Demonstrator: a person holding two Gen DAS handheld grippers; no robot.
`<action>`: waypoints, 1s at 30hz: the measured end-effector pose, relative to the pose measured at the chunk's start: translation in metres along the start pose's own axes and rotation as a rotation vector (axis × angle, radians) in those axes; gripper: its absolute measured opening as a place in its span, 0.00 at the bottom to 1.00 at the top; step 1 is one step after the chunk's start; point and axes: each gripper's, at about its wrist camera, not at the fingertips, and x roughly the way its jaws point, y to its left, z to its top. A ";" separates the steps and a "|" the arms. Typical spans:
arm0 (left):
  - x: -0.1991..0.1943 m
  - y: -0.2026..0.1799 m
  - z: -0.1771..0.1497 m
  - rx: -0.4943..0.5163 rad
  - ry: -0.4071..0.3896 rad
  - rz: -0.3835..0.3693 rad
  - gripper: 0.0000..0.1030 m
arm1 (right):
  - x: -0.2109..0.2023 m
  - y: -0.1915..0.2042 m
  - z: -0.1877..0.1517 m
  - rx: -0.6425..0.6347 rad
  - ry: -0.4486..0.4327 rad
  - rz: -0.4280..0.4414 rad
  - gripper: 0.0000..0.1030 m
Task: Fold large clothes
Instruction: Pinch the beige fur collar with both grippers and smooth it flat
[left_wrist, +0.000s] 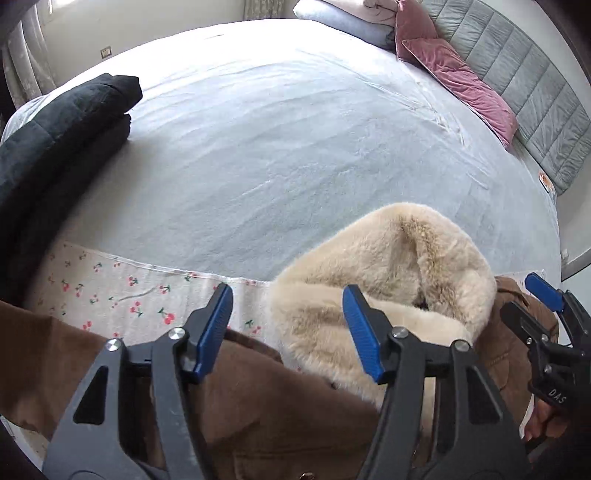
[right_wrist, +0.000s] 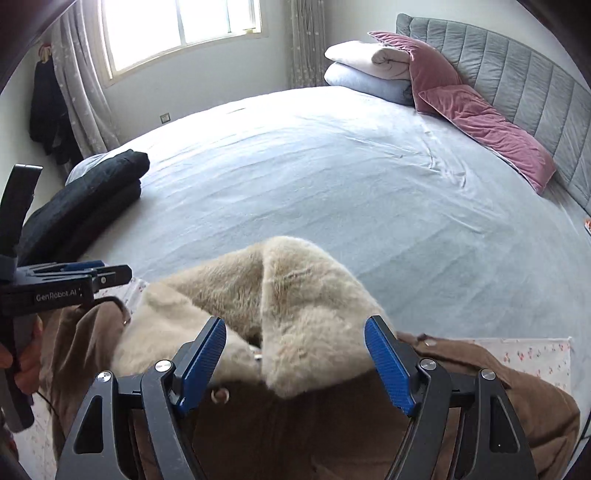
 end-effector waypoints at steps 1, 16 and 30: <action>0.010 -0.002 0.003 -0.026 0.003 -0.018 0.61 | 0.022 0.001 0.007 -0.001 0.015 -0.005 0.76; 0.039 -0.053 -0.006 0.083 0.140 -0.048 0.61 | 0.016 -0.013 -0.042 -0.056 -0.217 -0.262 0.10; -0.040 -0.053 -0.008 -0.056 -0.170 -0.334 0.13 | -0.027 -0.063 -0.052 0.144 -0.316 -0.125 0.10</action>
